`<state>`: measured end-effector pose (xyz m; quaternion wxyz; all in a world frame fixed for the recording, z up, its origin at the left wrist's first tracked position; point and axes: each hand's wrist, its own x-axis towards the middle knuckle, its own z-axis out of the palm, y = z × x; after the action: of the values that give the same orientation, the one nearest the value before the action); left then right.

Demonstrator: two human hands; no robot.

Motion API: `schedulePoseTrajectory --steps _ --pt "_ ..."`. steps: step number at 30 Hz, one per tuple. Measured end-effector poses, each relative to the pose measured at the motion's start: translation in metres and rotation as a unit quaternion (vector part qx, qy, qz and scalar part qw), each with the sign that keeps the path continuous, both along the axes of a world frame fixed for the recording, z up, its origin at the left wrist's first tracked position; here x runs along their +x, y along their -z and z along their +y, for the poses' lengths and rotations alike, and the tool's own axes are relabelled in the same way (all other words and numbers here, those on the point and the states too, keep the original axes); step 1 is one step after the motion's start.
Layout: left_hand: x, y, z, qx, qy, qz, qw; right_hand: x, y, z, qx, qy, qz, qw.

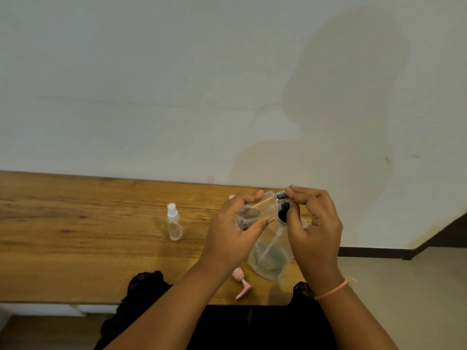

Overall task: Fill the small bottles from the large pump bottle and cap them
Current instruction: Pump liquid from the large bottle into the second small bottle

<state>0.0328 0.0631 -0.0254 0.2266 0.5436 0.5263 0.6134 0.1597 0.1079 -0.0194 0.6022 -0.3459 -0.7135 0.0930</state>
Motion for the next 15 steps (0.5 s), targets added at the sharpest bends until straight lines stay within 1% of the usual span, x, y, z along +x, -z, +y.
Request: schedulePoseTrajectory --steps 7,13,15 --pt "0.001 0.0 0.001 -0.024 0.0 0.026 0.999 0.008 0.012 0.01 0.0 0.005 -0.042 0.999" --pt "0.002 -0.001 -0.002 0.005 -0.007 0.018 1.0 0.002 0.003 0.0 -0.005 -0.023 0.025 0.999" --pt "0.001 0.0 -0.002 0.016 -0.008 0.014 1.0 0.0 0.001 -0.001 0.002 -0.02 0.026 0.999"
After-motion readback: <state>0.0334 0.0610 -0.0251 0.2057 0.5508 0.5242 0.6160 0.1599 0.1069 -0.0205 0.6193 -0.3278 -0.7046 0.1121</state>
